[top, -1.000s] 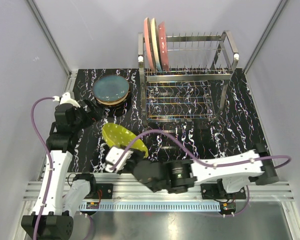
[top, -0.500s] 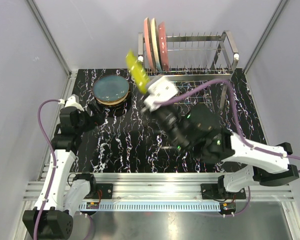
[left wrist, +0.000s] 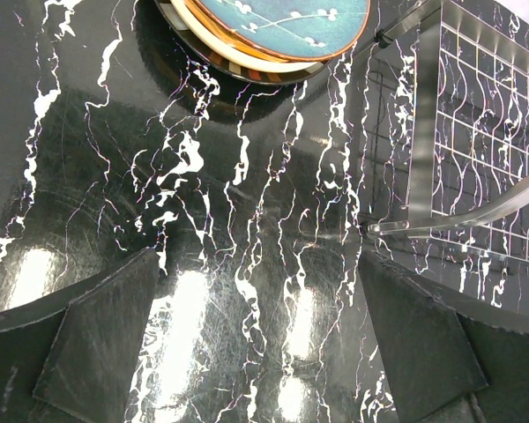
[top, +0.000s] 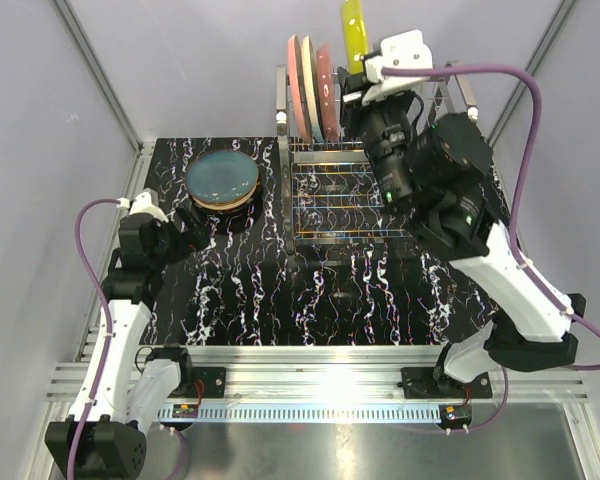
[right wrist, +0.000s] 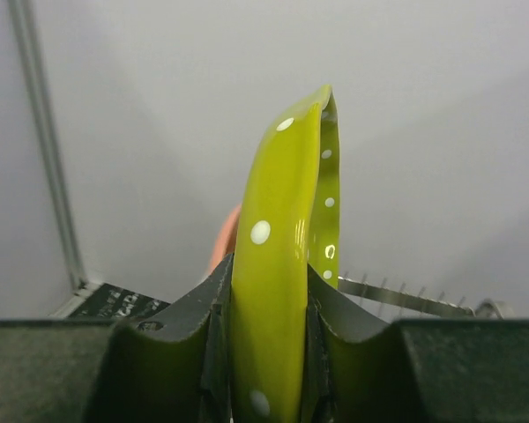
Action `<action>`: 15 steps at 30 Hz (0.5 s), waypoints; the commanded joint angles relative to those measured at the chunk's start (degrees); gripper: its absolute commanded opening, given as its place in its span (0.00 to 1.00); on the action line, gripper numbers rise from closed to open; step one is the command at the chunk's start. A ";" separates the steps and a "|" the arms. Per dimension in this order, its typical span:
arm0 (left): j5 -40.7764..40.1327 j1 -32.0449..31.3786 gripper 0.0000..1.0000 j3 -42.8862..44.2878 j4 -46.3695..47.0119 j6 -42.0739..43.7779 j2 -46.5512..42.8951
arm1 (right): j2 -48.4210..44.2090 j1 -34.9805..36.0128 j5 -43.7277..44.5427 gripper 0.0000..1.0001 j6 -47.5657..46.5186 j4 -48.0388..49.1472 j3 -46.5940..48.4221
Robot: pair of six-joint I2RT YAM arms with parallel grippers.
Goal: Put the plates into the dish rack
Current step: Insert the plate into the dish rack
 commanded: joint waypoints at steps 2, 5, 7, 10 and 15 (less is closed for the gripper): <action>1.51 -0.07 0.99 -0.37 3.27 0.60 0.17 | 1.30 -7.76 -7.25 0.08 6.77 -0.97 4.08; 1.95 -0.08 0.99 -0.29 3.36 0.51 0.87 | 2.96 -12.24 -9.89 0.08 11.42 -3.25 6.44; 2.13 -0.07 0.99 -0.20 3.36 0.42 1.49 | 4.28 -15.58 -11.21 0.08 13.71 -4.04 7.51; 2.65 -0.08 0.99 -0.11 3.54 0.25 2.28 | 6.12 -18.49 -14.11 0.08 15.99 -4.66 8.82; 4.23 0.01 0.99 -0.11 3.98 -0.02 3.59 | 9.64 -23.67 -17.89 0.08 19.86 -5.98 11.38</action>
